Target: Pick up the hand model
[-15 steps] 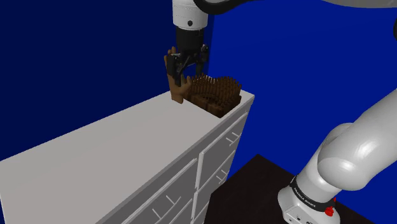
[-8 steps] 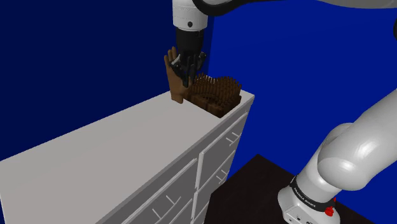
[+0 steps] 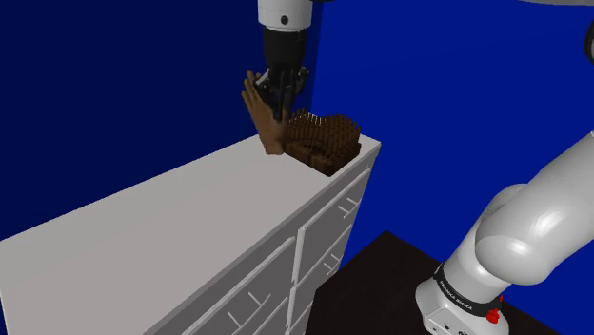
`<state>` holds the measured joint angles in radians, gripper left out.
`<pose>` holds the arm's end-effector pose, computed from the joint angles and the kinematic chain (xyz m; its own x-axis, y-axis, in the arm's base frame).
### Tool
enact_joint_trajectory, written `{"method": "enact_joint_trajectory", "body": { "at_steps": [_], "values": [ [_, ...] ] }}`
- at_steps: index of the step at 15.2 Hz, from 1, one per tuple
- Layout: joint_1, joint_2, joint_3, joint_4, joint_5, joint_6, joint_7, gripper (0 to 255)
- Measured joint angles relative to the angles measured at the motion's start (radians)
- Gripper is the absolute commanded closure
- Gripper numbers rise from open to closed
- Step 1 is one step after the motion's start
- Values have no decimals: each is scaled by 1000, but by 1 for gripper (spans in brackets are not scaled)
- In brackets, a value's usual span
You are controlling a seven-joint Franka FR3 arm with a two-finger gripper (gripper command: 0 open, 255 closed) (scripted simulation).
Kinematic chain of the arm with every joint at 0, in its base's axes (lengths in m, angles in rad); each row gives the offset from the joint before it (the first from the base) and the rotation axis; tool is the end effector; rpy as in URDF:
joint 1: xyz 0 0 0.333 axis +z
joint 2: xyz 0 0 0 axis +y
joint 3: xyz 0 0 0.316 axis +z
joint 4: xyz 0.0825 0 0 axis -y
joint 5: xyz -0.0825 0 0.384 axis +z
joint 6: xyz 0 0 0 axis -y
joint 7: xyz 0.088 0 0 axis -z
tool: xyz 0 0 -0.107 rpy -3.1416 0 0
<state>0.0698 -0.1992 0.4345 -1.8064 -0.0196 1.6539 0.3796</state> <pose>0.4321 0.2588 0.6149 0.9905 0.1219 0.0644 0.1162 -0.9896 0.0850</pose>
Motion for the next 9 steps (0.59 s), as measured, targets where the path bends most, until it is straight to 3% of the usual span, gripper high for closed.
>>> {"method": "enact_joint_trajectory", "body": {
  "at_steps": [9],
  "values": [
    [-3, 34, 4, 154, -14, -123, 0, 255]
  ]
}}
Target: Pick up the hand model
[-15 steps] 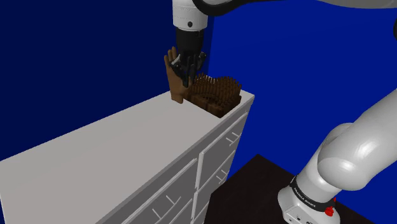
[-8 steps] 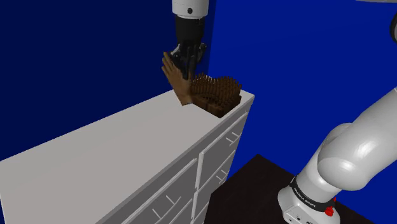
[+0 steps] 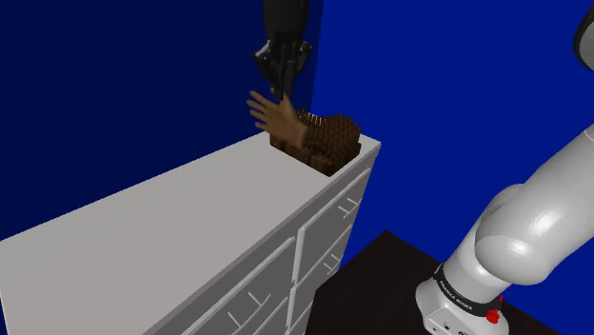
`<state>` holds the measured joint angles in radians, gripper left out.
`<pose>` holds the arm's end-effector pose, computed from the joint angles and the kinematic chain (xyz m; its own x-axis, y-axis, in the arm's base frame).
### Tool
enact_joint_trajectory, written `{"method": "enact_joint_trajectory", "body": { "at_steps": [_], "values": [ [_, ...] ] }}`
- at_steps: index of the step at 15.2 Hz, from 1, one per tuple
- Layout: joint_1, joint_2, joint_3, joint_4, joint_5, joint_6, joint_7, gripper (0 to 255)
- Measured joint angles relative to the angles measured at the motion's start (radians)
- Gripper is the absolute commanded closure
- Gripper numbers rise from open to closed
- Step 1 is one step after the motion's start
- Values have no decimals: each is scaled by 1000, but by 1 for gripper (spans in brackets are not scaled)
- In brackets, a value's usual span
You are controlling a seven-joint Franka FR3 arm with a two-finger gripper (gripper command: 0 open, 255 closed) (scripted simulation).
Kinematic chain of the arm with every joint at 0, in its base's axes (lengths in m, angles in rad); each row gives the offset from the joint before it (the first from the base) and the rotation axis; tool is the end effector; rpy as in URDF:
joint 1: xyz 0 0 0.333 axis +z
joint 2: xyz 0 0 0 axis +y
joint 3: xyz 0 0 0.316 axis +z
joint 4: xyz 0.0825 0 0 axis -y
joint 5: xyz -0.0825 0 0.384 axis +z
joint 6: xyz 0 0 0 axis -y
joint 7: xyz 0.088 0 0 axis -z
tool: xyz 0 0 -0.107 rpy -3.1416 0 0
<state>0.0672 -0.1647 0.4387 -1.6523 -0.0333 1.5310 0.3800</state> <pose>0.4321 0.2583 0.6611 0.9904 0.1221 0.0642 0.1164 -0.9896 0.0850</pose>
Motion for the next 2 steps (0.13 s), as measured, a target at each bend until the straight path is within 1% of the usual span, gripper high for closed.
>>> {"method": "enact_joint_trajectory", "body": {
  "at_steps": [2],
  "values": [
    [1, 9, 3, 31, -4, -22, 3, 255]
  ]
}}
